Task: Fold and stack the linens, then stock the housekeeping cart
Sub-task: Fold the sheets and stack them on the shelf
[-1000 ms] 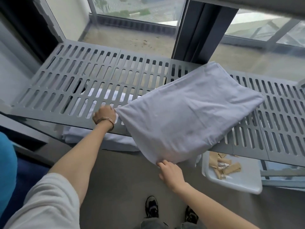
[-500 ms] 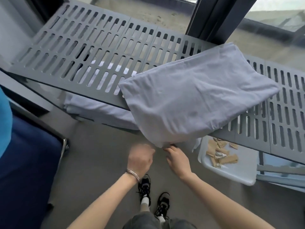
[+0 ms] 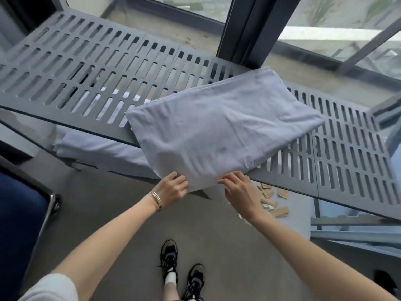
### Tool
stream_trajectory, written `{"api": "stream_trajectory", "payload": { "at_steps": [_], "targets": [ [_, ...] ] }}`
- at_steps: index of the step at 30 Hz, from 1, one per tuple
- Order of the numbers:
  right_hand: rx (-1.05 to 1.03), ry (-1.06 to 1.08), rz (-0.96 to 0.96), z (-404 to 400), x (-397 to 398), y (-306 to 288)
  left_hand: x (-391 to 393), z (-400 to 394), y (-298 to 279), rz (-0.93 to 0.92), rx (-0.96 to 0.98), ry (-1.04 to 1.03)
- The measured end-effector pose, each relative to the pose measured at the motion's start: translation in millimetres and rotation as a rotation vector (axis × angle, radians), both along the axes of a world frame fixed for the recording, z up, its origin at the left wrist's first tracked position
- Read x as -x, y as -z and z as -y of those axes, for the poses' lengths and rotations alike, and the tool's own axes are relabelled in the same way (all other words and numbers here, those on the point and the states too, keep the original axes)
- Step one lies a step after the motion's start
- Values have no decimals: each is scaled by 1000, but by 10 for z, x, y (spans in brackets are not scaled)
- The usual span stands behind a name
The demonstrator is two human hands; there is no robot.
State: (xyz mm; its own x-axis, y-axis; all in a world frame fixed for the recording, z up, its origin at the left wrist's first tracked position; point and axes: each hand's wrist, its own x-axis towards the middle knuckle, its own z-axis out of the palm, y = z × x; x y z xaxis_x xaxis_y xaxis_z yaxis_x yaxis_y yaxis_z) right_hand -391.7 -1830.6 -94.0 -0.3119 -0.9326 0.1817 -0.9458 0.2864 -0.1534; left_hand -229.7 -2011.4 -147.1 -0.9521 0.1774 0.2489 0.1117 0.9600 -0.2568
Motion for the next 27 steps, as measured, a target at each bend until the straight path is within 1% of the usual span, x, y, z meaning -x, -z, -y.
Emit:
{"api": "stream_trajectory", "payload": {
  "at_steps": [1, 3, 6, 7, 9, 11, 12, 14, 16, 18, 19, 22, 23, 24, 25, 26, 27],
  "targets": [
    [9, -29, -25, -6, 19, -12, -72, -32, -46, -9, -52, 2],
    [5, -102, -65, 4, 15, -15, -285, -93, -193, -74, -235, -39],
    [-124, -223, -113, 66, -141, 1, -596, -169, -496, -169, -501, -161],
    [-176, -222, -115, 106, -199, -6, -650, -189, -610, -173, -567, -193],
    [-210, -172, -117, 217, -289, -65, -676, -189, -775, -170, -651, -227],
    [-80, -161, -111, 368, -316, -146, -653, -141, -881, -165, -622, -178],
    [16, -178, -99, 436, -309, -186, -652, -105, -900, -160, -569, -139],
    [107, -204, -73, 539, -296, -290, -659, -57, -947, -136, -422, -125],
    [93, -188, -77, 589, -261, -336, -622, -112, -1001, -114, -355, -242],
    [37, -150, -106, 609, -252, -320, -464, -285, -962, -86, -358, -384],
    [16, -121, -83, 610, -273, -351, -327, -372, -909, -13, -364, -456],
    [12, -173, 68, 570, -239, -316, 83, -547, -701, 274, -398, -650],
    [-68, -174, 90, 536, -163, -312, 173, -542, -679, 360, -378, -712],
    [-164, -151, 82, 483, -37, -271, 232, -534, -658, 391, -343, -780],
    [-334, -121, 54, 393, 111, -227, 279, -539, -588, 411, -346, -809],
    [-478, -87, -14, 292, 274, -191, 306, -548, -520, 451, -361, -810],
    [-575, -45, -72, 204, 434, -172, 325, -568, -488, 481, -357, -798]
  ]
}}
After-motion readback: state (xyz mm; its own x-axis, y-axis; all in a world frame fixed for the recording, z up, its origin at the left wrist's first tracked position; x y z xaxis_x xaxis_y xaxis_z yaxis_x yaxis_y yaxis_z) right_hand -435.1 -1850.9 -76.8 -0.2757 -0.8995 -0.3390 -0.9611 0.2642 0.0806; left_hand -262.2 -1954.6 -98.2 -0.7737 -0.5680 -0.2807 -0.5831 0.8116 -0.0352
